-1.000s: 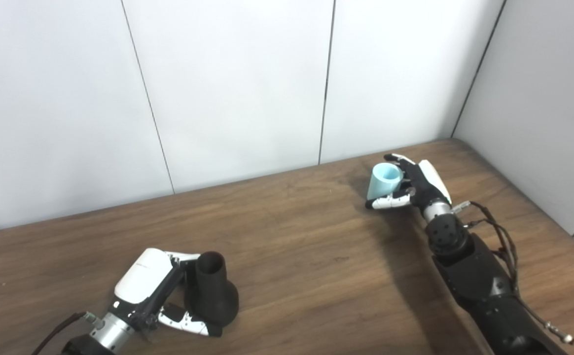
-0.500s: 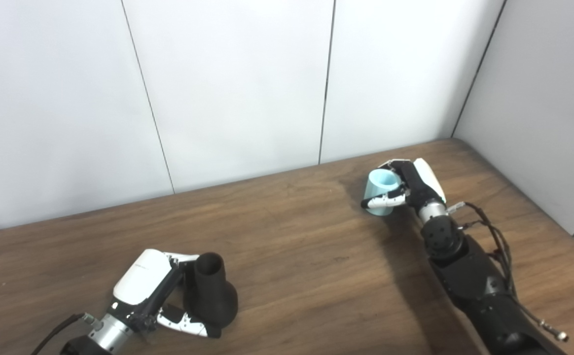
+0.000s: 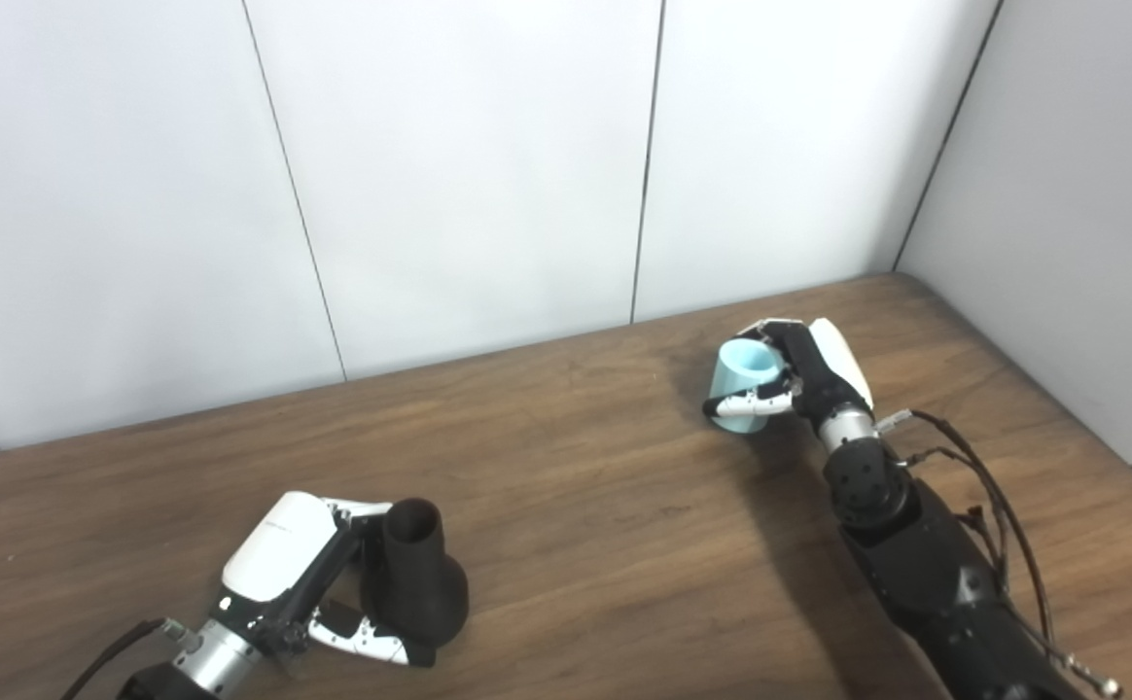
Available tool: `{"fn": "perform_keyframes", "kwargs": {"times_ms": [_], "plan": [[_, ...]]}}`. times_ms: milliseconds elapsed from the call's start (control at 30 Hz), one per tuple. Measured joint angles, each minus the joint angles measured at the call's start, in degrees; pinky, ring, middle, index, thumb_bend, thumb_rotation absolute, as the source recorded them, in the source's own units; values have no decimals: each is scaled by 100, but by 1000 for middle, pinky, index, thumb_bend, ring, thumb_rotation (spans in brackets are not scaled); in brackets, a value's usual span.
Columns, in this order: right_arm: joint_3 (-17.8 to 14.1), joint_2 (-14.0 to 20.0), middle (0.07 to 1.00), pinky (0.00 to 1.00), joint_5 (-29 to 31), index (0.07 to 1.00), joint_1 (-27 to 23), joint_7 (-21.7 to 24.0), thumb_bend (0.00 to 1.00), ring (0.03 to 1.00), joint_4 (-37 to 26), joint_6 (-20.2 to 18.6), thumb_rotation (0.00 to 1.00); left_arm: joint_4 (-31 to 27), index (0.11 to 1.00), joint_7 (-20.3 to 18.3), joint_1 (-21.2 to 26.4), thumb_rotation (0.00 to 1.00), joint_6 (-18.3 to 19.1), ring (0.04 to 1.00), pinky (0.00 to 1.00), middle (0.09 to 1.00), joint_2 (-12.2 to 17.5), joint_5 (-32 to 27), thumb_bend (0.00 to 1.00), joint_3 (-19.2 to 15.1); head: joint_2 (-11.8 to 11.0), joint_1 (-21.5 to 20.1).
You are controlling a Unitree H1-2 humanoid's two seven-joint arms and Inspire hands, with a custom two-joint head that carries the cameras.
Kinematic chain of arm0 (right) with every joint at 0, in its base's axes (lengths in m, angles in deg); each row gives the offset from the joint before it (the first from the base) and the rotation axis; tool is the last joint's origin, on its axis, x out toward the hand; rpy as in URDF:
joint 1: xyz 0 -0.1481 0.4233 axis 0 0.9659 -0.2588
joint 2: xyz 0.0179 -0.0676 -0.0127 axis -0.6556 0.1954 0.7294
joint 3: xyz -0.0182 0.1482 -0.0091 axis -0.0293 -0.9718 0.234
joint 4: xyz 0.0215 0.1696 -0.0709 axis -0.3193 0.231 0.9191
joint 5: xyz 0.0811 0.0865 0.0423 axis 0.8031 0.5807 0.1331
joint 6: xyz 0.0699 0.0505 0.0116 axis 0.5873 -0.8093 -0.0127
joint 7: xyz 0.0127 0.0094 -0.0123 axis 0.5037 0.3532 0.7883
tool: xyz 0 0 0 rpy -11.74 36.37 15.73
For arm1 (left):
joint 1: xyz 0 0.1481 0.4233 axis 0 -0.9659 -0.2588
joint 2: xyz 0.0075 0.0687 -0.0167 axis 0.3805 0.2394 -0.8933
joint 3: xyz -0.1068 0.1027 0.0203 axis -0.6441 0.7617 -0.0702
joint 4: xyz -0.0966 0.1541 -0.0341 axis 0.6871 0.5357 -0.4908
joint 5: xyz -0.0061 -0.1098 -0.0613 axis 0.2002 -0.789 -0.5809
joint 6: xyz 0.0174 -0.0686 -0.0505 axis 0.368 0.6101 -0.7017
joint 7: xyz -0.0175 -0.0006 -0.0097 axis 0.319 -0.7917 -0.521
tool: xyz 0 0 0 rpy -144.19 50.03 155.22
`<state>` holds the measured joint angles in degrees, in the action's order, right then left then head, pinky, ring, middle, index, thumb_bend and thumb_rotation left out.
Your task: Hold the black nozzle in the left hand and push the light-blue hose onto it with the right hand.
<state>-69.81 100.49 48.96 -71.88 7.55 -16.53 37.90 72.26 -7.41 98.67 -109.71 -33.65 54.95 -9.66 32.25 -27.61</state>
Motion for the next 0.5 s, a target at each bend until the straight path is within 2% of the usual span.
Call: {"fn": "perform_keyframes", "kwargs": {"times_ms": [100, 267, 367, 500], "plan": [[-33, -177, 477, 327, 379, 533, -17, 428, 516, 393, -930, -350, 0, -1, 504, 0, 0, 0, 0, 362, 289, 413, 0, 1, 520, -3, -9, 18], [-134, -569, 478, 311, 953, 520, -284, 850, 518, 397, -1981, -1084, 0, -2, 504, -7, 10, 0, 0, 370, 303, 419, -12, 7, 521, 6, 18, 203], [31, -655, 476, 299, 1026, 518, -438, 1080, 518, 399, -2540, -1412, 0, -2, 506, -7, 11, 0, 0, 374, 309, 426, -18, 7, 521, 7, 35, 335], [261, -685, 482, 303, 1031, 515, -625, 1366, 518, 402, -2965, -1784, 0, 1, 508, -57, 9, 0, 0, 377, 313, 430, -55, 14, 521, -37, 53, 528]]}}
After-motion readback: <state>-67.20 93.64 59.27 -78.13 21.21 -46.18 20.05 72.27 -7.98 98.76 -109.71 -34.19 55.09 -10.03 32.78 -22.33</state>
